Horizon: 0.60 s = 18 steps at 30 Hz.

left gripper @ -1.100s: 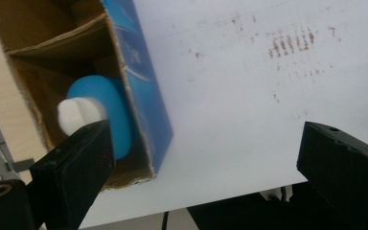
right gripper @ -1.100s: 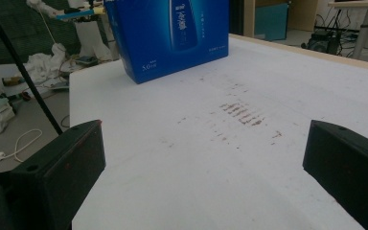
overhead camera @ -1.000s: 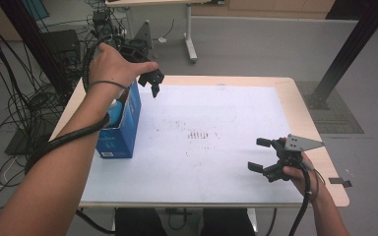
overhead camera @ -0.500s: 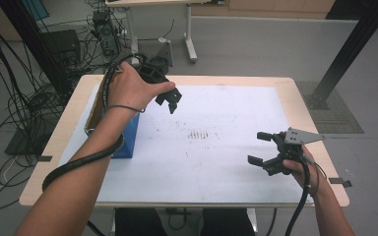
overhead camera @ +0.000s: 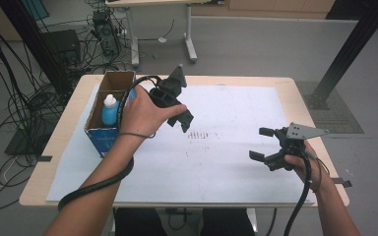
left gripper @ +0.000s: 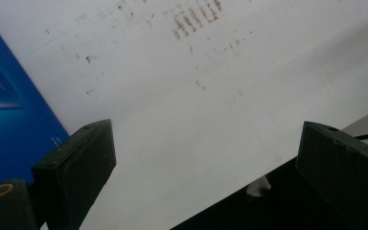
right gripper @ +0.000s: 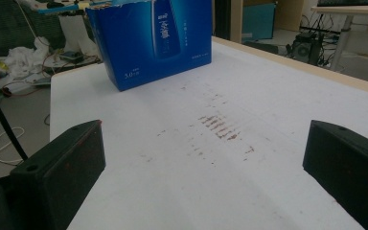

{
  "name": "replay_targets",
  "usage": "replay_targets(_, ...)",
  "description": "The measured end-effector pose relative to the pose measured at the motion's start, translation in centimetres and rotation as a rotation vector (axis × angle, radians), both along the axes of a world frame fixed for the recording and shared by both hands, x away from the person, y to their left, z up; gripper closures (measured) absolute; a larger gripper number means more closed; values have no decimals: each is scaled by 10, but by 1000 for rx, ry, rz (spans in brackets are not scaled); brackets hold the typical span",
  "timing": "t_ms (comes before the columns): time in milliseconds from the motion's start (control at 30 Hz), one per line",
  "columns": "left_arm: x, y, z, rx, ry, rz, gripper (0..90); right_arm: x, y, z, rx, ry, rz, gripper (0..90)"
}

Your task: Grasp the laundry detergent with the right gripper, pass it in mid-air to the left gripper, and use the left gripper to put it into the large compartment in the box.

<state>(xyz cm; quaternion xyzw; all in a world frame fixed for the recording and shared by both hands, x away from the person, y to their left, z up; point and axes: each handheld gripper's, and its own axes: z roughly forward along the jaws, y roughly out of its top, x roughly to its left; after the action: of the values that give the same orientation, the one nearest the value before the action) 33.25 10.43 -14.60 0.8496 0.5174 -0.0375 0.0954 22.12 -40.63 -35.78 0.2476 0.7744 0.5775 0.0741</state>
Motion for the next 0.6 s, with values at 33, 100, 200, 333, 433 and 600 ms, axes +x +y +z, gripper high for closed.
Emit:
replay_targets(33, -3, 0, -7, -4, 4, 2, 68, 0, 0, 1, 1, 0, -1, 9)
replay_targets(100, -8, -2, -13, 2, -8, 2, 68, 0, 0, 2, -2, -1, -1, 9)
replay_targets(200, -12, -3, -26, 9, -4, 3, 68, 0, -1, 6, -9, -6, -3, 9)
replay_targets(333, -14, -2, -40, -6, 7, 6, 68, 0, -1, 9, -13, -8, -6, 9)
replay_targets(433, -15, -2, -51, -17, 20, 9, 69, -1, 0, 10, -18, -10, -6, 9)
replay_targets(600, -18, -4, -66, -16, 32, 11, 70, -1, 2, 12, -29, -9, -7, 9)
